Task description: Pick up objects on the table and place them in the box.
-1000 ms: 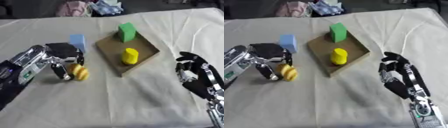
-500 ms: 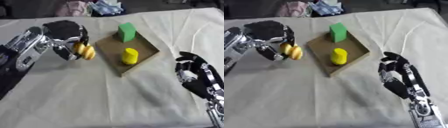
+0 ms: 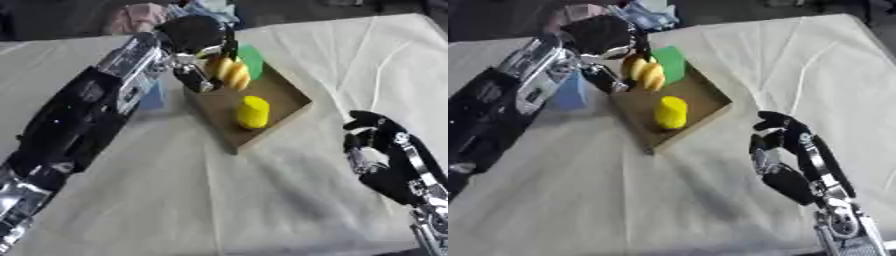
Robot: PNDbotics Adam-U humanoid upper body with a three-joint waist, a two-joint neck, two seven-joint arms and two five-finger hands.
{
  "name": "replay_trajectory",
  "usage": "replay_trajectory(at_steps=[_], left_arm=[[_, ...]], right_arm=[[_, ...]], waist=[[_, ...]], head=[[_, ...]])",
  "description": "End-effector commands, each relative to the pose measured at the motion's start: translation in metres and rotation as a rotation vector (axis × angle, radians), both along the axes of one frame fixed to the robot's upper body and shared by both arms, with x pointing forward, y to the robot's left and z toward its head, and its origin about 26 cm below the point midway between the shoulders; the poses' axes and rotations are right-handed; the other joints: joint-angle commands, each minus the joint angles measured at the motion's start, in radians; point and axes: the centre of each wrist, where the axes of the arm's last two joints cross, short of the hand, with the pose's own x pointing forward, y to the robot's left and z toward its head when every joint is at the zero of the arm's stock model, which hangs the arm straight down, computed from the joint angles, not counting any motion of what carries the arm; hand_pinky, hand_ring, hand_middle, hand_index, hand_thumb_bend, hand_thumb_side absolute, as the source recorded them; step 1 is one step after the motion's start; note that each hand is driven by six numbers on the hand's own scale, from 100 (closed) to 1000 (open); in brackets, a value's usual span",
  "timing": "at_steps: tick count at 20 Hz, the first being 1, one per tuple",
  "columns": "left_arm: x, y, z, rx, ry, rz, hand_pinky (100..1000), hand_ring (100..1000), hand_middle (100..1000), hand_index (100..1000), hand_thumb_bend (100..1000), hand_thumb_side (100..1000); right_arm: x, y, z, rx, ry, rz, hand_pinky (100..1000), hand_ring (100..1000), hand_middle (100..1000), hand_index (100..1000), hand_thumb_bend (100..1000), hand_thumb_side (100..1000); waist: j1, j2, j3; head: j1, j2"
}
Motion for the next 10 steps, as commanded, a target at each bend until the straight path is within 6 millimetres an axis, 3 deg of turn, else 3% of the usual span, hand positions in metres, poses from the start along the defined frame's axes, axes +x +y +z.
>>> replay_trajectory(at_steps=[1, 5, 8, 10], left_arm=[[0.008, -0.006, 0.002, -0.016, -0.055, 0.007, 722, 702, 766, 848, 514, 292], [0.009, -0.008, 0.001, -0.038, -0.078, 0.010, 766, 764, 850, 904, 608, 458], [0.004, -0.005, 0.010, -0.089, -0.117, 0.013, 758, 752, 839, 900, 601, 462], [-0.001, 0.001, 0.020, -0.124, -0.144, 0.020, 741, 717, 795, 868, 544, 420]], right_arm=[[0.001, 0.001, 0.005, 0.008, -0.015, 0.015, 603, 570, 663, 838, 100, 368], [0.001, 0.001, 0.005, 0.010, -0.015, 0.014, 603, 570, 664, 837, 100, 369], [0.001, 0.001, 0.006, 0.010, -0.016, 0.011, 603, 570, 664, 837, 100, 378], [0.001, 0.000, 0.006, 0.011, -0.018, 0.006, 603, 570, 664, 836, 100, 374]], waist=[[-0.002, -0.015, -0.004], [-0.003, -0.015, -0.004], [-0.004, -0.014, 0.000], [-0.004, -0.015, 0.006]], head=[[0.007, -0.012], [0.005, -0.013], [0.001, -0.015], [-0.004, -0.015]])
